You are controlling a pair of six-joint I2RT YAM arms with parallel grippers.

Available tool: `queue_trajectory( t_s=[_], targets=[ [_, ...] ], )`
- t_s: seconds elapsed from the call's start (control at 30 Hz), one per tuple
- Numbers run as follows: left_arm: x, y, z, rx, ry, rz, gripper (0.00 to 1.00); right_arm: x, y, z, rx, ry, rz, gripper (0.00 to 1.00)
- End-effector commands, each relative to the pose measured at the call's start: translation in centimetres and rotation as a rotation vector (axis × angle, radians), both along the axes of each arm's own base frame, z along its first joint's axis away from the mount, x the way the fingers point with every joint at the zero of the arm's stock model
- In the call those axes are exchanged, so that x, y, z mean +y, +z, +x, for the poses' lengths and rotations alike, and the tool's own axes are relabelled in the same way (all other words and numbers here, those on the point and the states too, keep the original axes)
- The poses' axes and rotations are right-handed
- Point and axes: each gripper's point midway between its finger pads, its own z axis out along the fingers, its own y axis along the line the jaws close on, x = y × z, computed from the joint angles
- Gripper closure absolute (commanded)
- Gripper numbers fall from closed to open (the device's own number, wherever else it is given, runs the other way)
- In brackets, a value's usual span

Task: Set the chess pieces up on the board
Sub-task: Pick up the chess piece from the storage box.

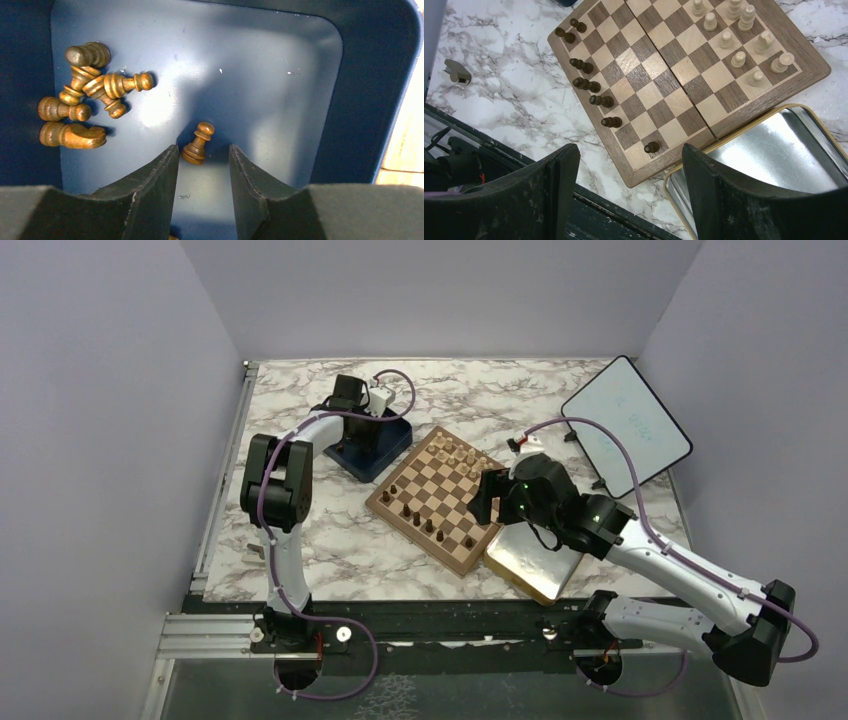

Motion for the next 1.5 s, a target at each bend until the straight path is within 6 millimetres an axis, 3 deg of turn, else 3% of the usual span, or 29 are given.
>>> queue_trajectory(
  t_s=[0.0,0.43,0.87,1.17,1.3,1.47],
  targets=[
    [0.0,0.1,1.1,-0.023,-0.003,-0.005,0.59,-0.8,-0.2,-0.1,-0.013,-0.023,-0.021,0.21],
    [0.4,0.5,1.1,-0.032,0.008,0.011,0.74,-1.1,-0.4,-0.2,-0.015,-0.029,-0.023,0.20],
    [0.9,4.1,1.2,-0.082,0.087,-0.016,0.78,-0.7,-0.4,-0.3,-0.012,-0.019,-0.001,0.21],
    [1.5,5.1,1.3,-0.100,0.122,-0.012,0.78,-0.5,-0.8,-0.4,0.000,-0.011,0.003,0.21],
    [1.2,6.9,1.2,-0.120,0.140,-0.049,0.78,-0.4,-0.8,-0.4,-0.001,-0.016,0.008,0.20],
    [-0.4,11.2,0.2,-0.165,0.122,-0.162,0.79,0.4,-0.6,-0.1,0.014,-0.030,0.050,0.21]
  ],
)
